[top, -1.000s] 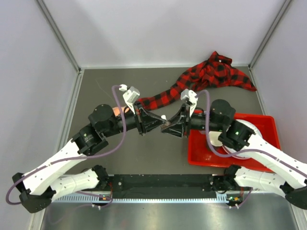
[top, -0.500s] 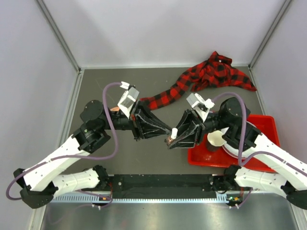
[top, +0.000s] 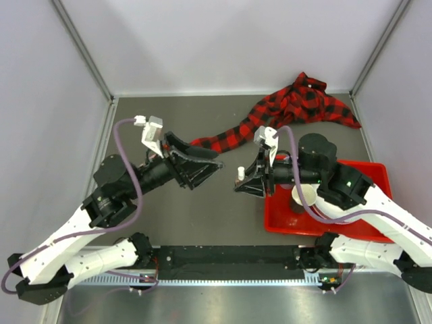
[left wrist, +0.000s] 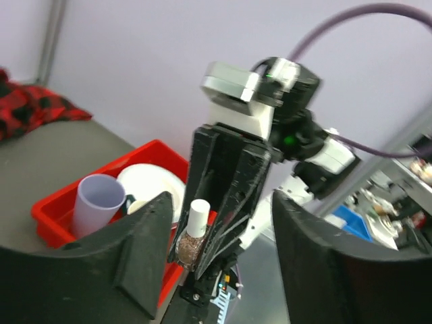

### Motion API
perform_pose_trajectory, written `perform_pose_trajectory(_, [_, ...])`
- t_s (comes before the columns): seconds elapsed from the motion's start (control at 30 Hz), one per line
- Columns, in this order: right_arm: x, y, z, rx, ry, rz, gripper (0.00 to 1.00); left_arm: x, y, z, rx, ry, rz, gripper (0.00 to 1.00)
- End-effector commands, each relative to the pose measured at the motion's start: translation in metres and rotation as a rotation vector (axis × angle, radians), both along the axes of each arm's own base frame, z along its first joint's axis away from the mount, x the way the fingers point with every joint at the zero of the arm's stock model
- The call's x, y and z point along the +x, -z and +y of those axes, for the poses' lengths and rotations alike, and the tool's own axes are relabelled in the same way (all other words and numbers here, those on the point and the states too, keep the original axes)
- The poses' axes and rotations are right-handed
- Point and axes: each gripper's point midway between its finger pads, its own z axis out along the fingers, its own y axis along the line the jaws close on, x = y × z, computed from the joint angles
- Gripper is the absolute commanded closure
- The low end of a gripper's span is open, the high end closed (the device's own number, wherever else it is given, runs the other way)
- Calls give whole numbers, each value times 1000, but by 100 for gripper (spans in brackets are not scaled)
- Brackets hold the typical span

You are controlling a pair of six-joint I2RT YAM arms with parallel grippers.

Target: Paint the nails

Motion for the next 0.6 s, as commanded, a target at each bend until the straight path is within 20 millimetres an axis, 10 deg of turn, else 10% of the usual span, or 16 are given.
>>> perform_pose_trajectory(0.0, [36, -1, -7, -83, 171, -85, 100, 41, 30, -4, 47, -180, 115, 41])
perform_pose_trajectory(0.57, [61, 1, 2, -102, 242, -133, 100, 61, 76, -44, 184, -152, 112, 36])
